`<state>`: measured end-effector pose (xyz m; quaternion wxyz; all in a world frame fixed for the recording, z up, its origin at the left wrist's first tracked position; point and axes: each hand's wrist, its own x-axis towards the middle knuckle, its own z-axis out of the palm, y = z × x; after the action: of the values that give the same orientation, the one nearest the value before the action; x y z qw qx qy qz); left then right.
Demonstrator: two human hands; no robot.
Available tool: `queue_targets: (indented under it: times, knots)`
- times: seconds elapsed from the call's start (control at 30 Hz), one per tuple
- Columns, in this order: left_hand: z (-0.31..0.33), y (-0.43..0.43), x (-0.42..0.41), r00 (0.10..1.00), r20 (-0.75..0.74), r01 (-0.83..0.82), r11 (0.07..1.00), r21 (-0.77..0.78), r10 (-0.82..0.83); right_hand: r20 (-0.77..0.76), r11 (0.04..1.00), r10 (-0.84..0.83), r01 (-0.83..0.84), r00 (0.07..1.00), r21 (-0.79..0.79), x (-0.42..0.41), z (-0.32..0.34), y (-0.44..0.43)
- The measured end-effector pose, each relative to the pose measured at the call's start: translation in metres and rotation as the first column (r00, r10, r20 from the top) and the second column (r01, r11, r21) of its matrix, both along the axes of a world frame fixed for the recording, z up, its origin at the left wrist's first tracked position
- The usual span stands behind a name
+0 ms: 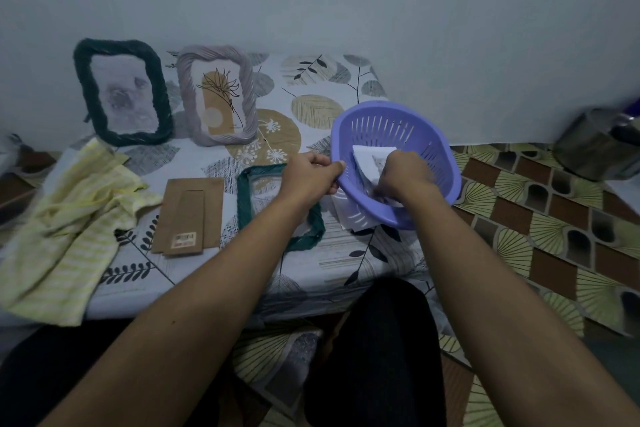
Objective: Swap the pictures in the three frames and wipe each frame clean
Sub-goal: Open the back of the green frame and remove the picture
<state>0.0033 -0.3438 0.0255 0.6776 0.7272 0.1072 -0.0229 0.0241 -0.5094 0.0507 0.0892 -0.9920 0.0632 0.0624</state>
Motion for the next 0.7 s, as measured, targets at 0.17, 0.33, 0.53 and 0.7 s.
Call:
queue_targets:
  times: [0.17,0.33,0.53,0.7]
  knots:
    - [-0.001,0.000,-0.001,1.000,-0.001,-0.001,1.000,0.000,0.001,0.089,0.999,0.031,-0.028,0.996,-0.029,0.001,-0.003,-0.001]
    - [0.001,0.003,-0.004,1.000,-0.017,0.011,1.000,-0.013,-0.011,0.294,0.999,0.048,-0.038,0.955,-0.038,-0.006,-0.002,0.009]
    - [0.006,0.026,-0.011,1.000,-0.015,-0.016,1.000,-0.025,0.016,0.435,0.995,0.089,-0.102,0.896,0.006,-0.026,0.016,0.037]
    - [0.007,0.055,-0.020,0.999,0.007,-0.053,0.999,-0.006,0.053,0.550,0.973,0.137,-0.217,0.824,0.083,-0.049,0.032,0.074]
